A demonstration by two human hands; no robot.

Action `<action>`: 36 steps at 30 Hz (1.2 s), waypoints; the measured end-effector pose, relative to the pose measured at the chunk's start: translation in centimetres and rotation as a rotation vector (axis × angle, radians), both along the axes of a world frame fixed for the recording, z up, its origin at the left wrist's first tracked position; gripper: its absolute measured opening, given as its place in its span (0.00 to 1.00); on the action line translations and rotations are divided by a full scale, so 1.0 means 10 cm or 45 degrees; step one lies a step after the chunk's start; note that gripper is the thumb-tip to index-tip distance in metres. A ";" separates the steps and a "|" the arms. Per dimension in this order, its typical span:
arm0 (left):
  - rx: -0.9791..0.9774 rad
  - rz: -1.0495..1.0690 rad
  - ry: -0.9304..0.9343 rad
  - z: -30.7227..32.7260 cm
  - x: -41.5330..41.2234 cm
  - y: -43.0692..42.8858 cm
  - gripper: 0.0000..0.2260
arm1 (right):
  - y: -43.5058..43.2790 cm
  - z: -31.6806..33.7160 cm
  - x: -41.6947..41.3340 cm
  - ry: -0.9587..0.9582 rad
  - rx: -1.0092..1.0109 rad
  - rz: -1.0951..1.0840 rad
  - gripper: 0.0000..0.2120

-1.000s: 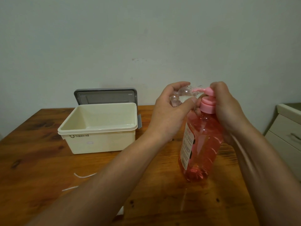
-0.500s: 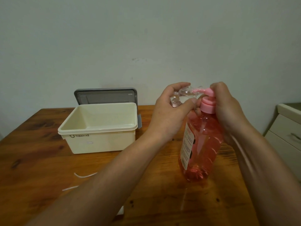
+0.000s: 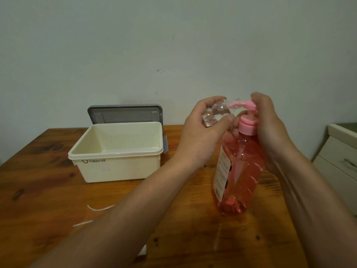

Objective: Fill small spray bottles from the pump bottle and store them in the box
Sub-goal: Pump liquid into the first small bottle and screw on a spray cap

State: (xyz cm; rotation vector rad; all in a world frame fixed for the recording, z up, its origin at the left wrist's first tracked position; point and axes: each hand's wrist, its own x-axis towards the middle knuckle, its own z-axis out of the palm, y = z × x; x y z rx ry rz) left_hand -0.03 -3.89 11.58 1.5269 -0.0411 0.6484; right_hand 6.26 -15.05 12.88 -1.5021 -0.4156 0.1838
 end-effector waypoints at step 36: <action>0.006 0.064 -0.002 -0.06 0.02 0.07 0.17 | -0.03 0.02 -0.05 -0.072 -0.002 0.088 0.33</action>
